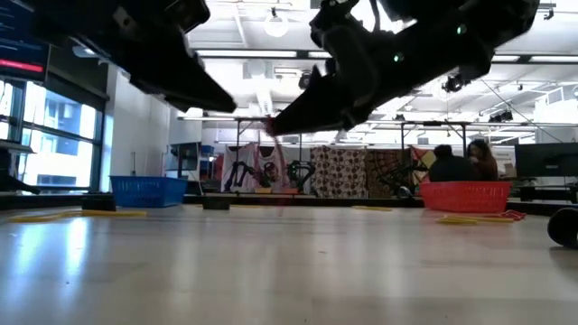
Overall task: Sort rubber bands into baskets
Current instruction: Put the red rubber band into red bin
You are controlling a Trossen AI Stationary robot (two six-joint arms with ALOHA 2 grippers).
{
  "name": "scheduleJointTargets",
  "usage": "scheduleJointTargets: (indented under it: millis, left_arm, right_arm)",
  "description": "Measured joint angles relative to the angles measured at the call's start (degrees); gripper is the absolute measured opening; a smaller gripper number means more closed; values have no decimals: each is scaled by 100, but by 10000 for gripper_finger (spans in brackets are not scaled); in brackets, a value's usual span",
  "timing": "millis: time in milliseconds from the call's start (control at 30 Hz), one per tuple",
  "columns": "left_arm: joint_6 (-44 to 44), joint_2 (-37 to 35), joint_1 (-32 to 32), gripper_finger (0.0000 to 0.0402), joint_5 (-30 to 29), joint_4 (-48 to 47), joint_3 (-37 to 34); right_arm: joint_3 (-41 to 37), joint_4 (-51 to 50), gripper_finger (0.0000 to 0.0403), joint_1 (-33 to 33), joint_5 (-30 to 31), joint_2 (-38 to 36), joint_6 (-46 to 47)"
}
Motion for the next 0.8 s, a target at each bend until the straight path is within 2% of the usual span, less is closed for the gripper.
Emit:
scheduleJointTargets:
  millis: [267,433,567,800]
  left_arm:
    - [-162,-350,-140,128,-82,-514,0]
    - [175,-411,-173,140,-168,-603,0]
    - [165,-350,-86,113,-178,-659,4]
    - [165,-282,66,21,-93,-562,9]
  right_arm:
    - [0,-1275,1,-92,93,-935,29]
    - [29,-2045,1,-321,161,-1638,-213]
    - [282,-3156,0,-535,489,-2213,-391]
    - [1083,-5515,0,-1031,1200,-2985,-405]
